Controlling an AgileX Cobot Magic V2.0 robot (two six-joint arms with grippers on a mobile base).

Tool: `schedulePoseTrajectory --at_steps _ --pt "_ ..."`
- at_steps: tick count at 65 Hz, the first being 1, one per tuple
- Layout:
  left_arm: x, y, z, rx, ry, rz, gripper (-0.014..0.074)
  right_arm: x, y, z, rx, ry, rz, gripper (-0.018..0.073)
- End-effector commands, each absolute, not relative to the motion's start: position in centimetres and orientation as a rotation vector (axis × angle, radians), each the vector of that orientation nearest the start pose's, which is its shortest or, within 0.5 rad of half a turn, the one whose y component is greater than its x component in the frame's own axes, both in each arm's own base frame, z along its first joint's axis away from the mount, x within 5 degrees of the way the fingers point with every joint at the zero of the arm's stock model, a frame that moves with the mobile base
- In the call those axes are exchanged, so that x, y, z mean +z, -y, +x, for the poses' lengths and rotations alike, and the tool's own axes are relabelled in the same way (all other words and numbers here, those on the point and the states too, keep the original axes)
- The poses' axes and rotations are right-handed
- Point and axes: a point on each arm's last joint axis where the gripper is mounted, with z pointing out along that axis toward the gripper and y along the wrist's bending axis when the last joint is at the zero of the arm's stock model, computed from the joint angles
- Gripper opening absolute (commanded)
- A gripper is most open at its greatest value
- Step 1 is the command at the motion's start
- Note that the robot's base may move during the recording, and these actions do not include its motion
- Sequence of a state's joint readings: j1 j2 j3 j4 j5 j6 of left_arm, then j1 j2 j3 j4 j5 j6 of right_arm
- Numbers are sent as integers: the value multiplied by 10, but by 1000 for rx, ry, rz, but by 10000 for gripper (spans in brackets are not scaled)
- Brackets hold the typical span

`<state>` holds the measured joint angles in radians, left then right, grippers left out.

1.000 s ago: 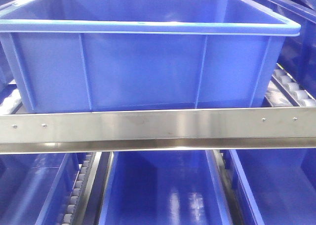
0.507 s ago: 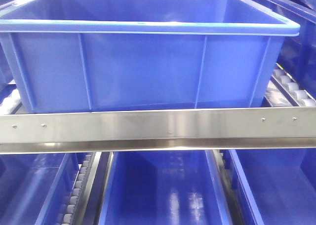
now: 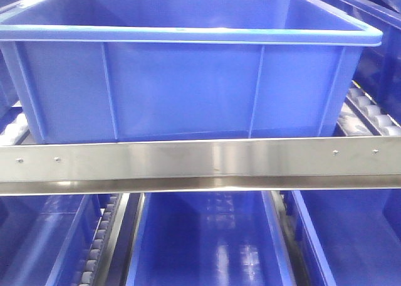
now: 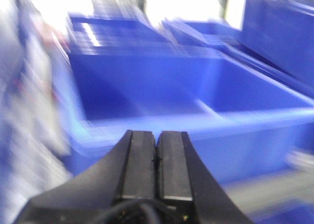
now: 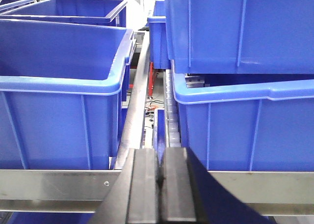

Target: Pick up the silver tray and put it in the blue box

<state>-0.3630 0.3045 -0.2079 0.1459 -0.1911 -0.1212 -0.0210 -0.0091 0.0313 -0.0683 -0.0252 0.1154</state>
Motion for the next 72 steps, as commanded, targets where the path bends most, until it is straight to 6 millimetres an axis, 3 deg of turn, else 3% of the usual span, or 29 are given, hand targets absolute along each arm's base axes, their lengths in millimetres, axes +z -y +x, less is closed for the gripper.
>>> schedulePoseTrajectory --at_steps 1,12,24,42,72 --pt "294 24 69 -228 -1292 260 -98 215 1 54 14 -1362 33 49" --pt "279 11 58 -140 -1437 145 -98 215 1 54 14 -1362 33 49" --pt "258 3 51 -84 -1410 15 -97 215 1 54 14 -1362 33 49" --pt "214 3 54 -76 -1388 0 -98 215 1 54 14 -1362 33 49" --pt "214 2 54 -79 -1398 -3 -98 215 1 54 14 -1362 33 49"
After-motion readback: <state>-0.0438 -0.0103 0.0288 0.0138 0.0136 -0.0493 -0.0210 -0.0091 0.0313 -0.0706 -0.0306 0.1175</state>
